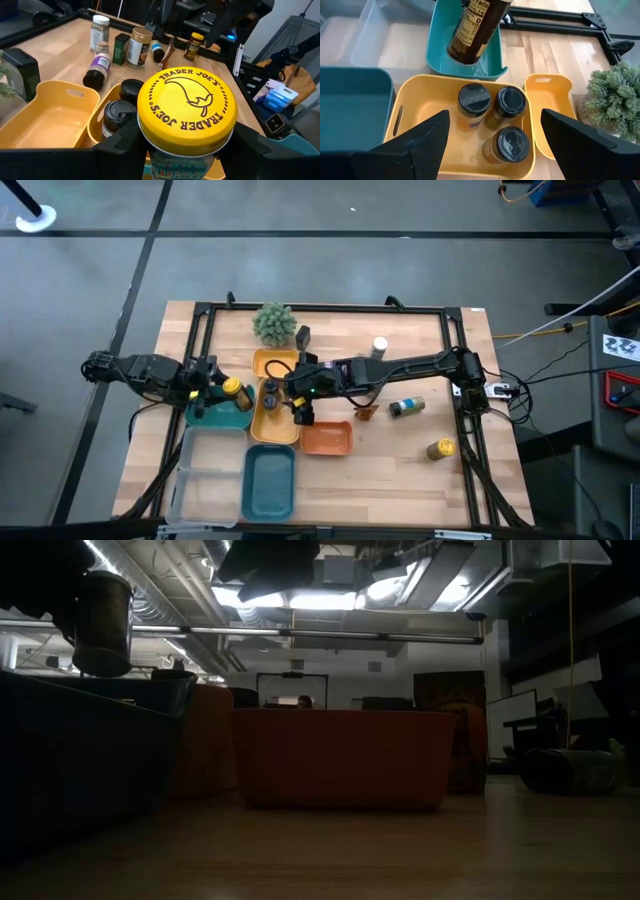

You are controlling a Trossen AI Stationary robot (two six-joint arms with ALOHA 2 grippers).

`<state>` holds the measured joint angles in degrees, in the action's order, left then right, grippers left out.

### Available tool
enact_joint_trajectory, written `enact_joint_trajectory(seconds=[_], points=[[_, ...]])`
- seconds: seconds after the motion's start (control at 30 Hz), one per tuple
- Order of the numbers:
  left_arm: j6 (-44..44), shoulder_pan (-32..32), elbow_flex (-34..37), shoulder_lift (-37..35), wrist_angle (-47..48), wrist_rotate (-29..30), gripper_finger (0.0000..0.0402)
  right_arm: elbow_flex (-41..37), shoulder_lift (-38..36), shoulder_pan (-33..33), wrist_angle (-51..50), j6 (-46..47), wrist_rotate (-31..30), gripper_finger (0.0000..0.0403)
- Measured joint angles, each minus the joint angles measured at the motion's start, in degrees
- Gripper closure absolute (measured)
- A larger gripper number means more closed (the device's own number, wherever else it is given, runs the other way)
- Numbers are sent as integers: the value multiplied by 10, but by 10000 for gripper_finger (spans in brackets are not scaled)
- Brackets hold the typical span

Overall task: Sort spices by type
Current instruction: Put the yellow seasoning bottle into the green bin

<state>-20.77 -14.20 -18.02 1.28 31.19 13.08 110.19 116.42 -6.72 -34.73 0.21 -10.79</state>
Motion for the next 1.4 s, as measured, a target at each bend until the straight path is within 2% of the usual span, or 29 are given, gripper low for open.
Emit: enact_joint_trajectory(seconds=[0.2,0.57,1.0,1.4], points=[[1,0,0,24,2,0,219,0,0,0,-24,0,0,91],[3,0,0,142,-1,2,221,0,0,0,-36,0,0,91],[-3,0,0,154,-1,8,215,0,0,0,-40,0,0,91],[-12,0,0,220,4,13,214,0,0,0,-40,0,0,91]])
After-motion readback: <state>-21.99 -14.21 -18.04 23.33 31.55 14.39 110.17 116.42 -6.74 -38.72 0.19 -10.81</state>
